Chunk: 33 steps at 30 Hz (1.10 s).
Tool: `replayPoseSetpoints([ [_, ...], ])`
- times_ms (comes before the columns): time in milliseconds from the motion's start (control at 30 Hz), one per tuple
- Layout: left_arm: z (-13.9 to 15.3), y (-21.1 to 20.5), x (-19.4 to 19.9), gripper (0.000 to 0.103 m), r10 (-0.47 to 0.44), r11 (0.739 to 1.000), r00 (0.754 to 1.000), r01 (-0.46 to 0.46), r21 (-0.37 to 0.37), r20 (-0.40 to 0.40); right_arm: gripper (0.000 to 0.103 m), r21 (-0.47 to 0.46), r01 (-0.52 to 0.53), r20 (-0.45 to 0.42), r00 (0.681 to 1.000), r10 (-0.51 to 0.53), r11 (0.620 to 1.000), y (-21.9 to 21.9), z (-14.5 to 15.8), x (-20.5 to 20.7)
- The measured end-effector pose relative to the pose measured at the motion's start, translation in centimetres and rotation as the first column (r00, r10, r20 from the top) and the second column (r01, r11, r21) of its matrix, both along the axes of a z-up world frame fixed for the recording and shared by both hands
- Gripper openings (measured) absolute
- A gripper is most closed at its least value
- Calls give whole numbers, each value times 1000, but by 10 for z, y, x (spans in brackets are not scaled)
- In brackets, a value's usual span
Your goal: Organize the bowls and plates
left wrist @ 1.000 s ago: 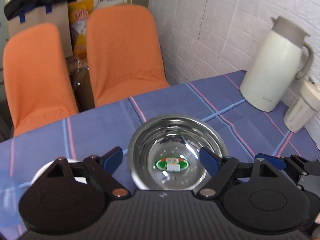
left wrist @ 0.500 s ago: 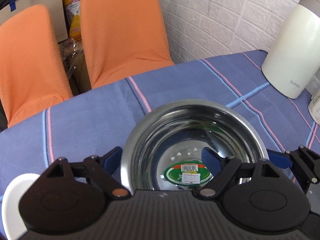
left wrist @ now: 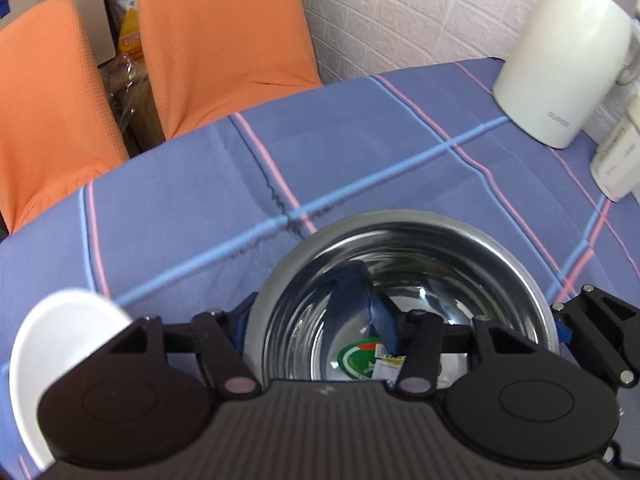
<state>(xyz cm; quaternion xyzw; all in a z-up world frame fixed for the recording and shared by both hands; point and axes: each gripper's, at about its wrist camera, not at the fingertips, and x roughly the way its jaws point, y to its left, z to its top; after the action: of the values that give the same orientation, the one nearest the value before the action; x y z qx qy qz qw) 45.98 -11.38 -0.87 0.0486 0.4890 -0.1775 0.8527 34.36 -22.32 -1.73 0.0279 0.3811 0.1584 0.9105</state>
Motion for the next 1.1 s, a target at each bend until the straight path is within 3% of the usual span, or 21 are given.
replayPoseSetpoints([
  [333,26,2,-124,53,-51,999,996,50,16,77,82,10,20,84,996,-21,1000,1,12,-114],
  [633,14,26,-221,56,-42,999,995,40,23,95,83,17,-5,92,996,3,1000,30,-4,-189],
  [833,-3,41,-245,56,-9,1000,998,9,2,65,83,11,-30,58,998,30,999,41,-18,-207],
  [1100,-14,34,-263,56,-32,999,995,33,-3,90,83,13,-14,23,1000,14,1000,35,-30,-221],
])
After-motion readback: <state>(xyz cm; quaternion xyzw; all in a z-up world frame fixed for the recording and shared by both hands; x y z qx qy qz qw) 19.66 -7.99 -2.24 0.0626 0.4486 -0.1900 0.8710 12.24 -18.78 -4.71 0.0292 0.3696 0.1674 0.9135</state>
